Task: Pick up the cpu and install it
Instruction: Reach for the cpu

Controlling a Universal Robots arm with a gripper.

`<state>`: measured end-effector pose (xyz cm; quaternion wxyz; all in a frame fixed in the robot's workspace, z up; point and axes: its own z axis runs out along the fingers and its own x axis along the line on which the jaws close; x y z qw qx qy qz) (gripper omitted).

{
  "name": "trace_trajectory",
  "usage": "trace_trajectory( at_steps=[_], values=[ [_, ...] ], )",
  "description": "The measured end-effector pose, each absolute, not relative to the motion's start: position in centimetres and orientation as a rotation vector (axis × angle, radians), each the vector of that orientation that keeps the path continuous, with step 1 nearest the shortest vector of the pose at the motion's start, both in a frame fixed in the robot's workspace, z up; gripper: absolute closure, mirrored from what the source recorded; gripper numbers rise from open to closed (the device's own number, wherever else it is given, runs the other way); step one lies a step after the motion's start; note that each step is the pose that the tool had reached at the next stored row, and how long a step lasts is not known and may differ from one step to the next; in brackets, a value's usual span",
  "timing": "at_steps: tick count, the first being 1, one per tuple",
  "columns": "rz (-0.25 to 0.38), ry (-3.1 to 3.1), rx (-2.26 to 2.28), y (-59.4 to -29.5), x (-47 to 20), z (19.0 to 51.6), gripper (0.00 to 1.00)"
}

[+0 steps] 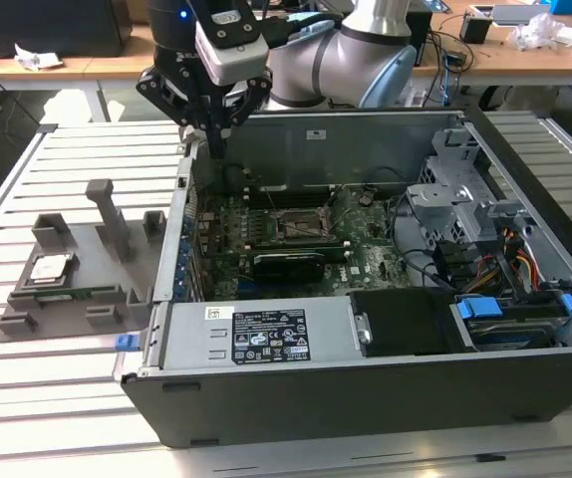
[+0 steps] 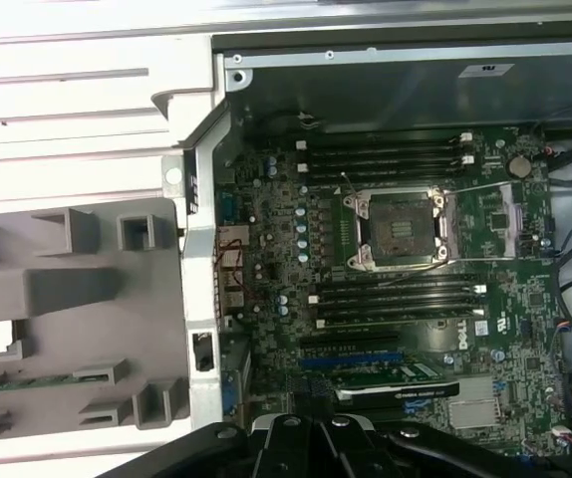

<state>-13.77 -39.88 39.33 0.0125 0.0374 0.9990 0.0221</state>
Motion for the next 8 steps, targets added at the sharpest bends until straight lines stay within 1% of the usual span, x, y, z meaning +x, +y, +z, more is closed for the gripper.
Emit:
trace_trajectory(
  at_steps=[8],
  values=[
    [0.069, 3.114, 0.117, -39.9, -15.0, 39.3, 0.89]
  ],
)
